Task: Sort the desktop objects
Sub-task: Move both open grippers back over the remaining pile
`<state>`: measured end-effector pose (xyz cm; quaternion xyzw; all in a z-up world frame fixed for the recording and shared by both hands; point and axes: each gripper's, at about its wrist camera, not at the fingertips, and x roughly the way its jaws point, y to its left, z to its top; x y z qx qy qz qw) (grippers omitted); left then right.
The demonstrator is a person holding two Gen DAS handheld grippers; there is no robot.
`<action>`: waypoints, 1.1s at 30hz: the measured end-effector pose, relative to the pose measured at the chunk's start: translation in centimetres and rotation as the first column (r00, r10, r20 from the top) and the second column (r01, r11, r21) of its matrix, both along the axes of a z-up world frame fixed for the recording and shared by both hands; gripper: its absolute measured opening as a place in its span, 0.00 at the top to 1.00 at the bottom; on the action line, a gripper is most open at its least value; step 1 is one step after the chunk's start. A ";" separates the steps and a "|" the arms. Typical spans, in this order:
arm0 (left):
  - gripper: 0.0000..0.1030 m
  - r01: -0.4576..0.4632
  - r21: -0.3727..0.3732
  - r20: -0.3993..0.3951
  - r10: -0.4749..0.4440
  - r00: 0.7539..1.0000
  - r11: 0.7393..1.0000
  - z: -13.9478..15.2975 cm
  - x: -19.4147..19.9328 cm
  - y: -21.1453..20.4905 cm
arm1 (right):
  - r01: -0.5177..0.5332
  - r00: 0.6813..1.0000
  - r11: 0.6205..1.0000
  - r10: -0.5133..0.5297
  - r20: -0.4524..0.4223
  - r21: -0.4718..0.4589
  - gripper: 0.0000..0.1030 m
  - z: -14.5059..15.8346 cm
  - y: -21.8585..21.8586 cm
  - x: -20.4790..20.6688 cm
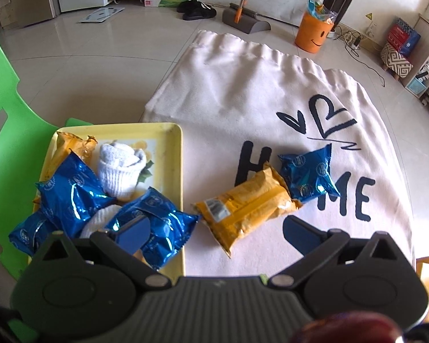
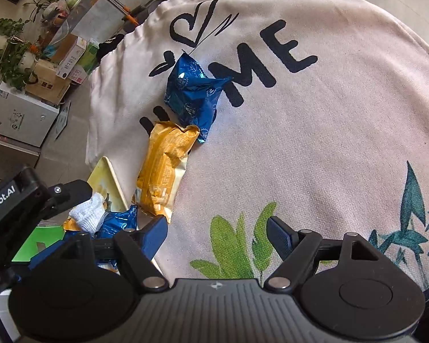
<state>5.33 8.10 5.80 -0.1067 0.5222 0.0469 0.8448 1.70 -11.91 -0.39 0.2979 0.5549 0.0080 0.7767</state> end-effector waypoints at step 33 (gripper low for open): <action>0.01 0.103 0.011 -0.014 -0.102 0.995 0.995 -3.6 2.0 -2.8 | 0.023 0.996 1.000 -0.022 0.082 -0.015 0.25 3.9 -7.0 5.6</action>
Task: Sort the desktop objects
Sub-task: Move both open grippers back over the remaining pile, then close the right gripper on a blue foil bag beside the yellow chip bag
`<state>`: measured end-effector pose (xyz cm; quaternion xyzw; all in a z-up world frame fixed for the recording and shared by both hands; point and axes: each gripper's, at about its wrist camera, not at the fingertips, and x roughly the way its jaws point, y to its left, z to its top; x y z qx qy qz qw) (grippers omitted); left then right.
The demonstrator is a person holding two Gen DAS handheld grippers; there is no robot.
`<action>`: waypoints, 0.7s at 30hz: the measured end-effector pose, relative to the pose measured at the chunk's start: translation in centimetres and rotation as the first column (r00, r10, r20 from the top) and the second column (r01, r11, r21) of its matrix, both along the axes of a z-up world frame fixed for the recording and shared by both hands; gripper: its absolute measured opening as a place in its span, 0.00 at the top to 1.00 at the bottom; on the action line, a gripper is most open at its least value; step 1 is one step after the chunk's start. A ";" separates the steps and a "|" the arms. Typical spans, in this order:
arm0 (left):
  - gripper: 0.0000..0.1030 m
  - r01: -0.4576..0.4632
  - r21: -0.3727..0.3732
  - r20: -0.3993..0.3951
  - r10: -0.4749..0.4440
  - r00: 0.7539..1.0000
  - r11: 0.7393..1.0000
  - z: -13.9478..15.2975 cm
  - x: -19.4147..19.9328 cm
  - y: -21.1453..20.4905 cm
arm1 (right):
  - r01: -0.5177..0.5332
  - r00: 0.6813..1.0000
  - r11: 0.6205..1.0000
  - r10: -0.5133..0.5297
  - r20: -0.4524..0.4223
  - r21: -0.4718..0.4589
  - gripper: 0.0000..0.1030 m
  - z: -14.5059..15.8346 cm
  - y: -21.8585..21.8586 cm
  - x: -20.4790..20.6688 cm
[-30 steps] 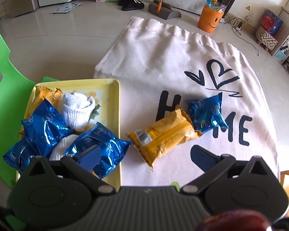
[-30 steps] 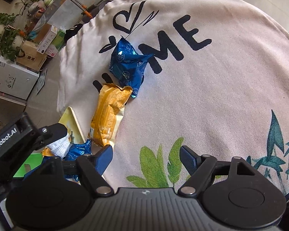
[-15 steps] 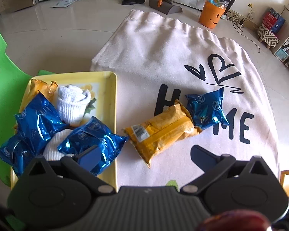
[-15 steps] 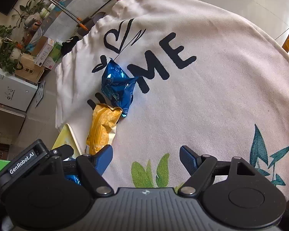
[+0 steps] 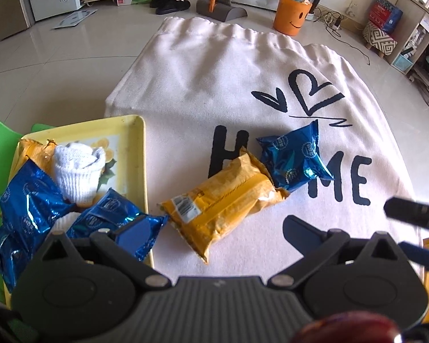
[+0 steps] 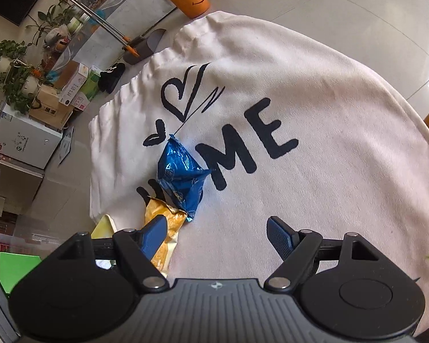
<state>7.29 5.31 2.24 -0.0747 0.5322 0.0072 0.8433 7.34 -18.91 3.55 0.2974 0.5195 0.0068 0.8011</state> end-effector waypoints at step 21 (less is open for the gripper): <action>0.01 0.064 0.081 -0.007 -0.063 0.998 0.995 -5.0 2.3 -1.9 | -0.043 0.999 0.999 0.043 -0.006 0.004 0.25 -2.6 -0.1 3.6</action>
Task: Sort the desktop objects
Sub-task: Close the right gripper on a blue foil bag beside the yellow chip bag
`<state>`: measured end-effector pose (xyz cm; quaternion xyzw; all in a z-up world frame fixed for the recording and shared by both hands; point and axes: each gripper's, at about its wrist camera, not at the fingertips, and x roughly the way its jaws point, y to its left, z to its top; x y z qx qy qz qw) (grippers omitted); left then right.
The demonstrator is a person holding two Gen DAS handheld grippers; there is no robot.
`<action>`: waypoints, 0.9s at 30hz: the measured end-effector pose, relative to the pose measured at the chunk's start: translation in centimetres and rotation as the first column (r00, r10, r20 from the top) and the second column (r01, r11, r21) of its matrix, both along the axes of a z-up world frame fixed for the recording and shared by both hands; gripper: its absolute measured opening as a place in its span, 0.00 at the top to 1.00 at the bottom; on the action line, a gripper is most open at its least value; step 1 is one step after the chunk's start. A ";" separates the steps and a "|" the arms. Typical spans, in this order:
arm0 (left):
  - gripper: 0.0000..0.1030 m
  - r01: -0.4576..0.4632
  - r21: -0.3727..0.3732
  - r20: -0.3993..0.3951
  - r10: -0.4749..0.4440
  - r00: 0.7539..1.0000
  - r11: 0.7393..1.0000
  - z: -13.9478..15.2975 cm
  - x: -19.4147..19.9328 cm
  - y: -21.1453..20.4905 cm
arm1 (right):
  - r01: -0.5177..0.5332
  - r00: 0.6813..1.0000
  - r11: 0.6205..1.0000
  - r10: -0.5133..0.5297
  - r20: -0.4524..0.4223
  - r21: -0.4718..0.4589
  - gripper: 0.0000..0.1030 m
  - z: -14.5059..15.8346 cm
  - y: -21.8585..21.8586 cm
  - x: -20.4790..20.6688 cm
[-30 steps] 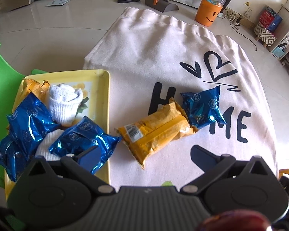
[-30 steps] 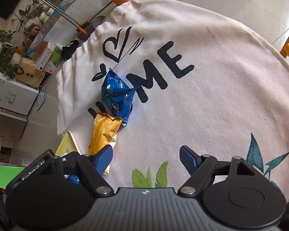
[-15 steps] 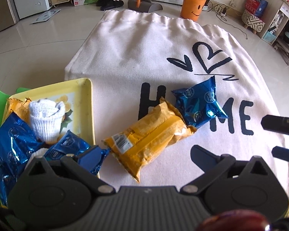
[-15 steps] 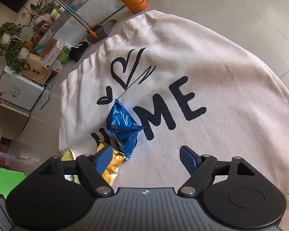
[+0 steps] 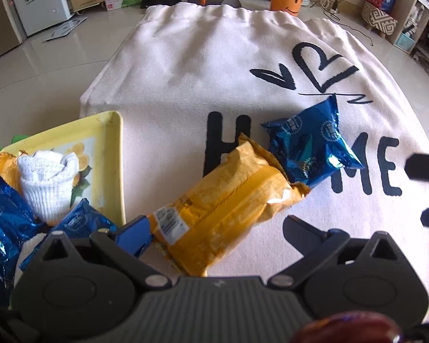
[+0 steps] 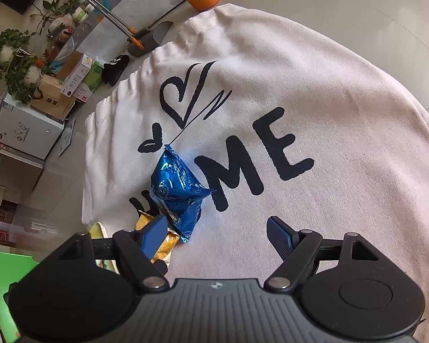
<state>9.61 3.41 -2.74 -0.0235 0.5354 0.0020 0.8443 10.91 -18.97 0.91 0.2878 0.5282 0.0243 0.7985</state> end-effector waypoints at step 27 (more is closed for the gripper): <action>0.01 -0.088 -0.086 -0.106 0.079 0.991 0.992 -0.2 -0.6 0.8 | -0.173 0.984 0.985 0.173 0.041 0.002 0.25 -2.9 3.3 4.7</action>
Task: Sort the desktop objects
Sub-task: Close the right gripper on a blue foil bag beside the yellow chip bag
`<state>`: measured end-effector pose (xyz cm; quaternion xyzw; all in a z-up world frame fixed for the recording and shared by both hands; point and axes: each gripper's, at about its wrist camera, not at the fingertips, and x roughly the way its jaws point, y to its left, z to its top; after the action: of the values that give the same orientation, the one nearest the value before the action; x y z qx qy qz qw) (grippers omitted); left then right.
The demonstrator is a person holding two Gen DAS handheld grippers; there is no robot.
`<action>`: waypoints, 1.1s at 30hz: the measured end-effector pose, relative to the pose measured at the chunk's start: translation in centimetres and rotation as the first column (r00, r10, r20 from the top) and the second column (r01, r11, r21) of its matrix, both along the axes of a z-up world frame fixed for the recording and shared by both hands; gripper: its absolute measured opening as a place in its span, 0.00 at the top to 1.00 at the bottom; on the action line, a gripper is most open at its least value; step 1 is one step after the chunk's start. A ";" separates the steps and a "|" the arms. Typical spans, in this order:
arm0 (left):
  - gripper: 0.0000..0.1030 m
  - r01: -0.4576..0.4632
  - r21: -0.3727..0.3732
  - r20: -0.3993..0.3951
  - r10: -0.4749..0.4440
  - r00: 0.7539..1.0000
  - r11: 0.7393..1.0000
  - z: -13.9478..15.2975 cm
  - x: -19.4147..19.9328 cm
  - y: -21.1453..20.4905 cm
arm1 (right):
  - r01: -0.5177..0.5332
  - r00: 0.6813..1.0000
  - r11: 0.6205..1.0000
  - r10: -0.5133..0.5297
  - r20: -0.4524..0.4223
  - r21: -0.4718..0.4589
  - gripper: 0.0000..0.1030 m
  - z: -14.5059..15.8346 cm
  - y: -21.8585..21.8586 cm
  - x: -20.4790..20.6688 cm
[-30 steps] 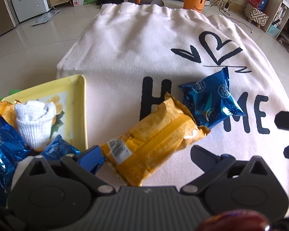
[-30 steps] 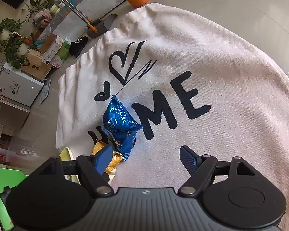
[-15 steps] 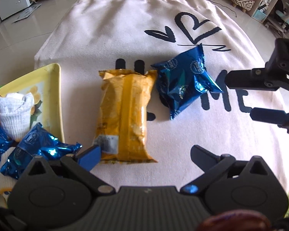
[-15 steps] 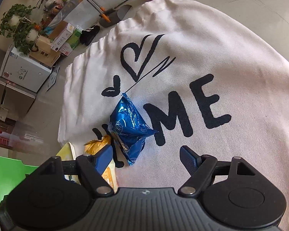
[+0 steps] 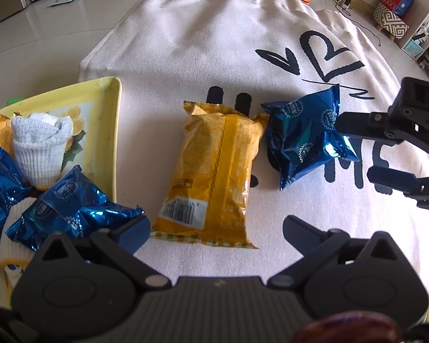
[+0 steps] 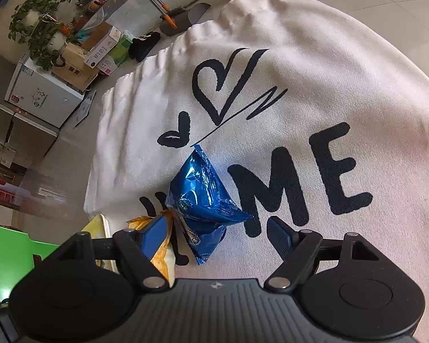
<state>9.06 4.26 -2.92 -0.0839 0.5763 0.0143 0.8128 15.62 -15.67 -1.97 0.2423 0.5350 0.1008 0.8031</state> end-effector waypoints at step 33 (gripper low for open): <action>0.01 0.000 0.030 0.042 -0.001 0.999 1.000 -0.4 1.6 -0.9 | 0.051 0.998 0.998 -0.052 -0.025 -0.022 0.43 0.0 -0.5 1.3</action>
<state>10.66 3.39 -3.35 -0.0721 0.5590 0.0211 0.8258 16.90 -16.13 -2.00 0.2486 0.5396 0.0712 0.8012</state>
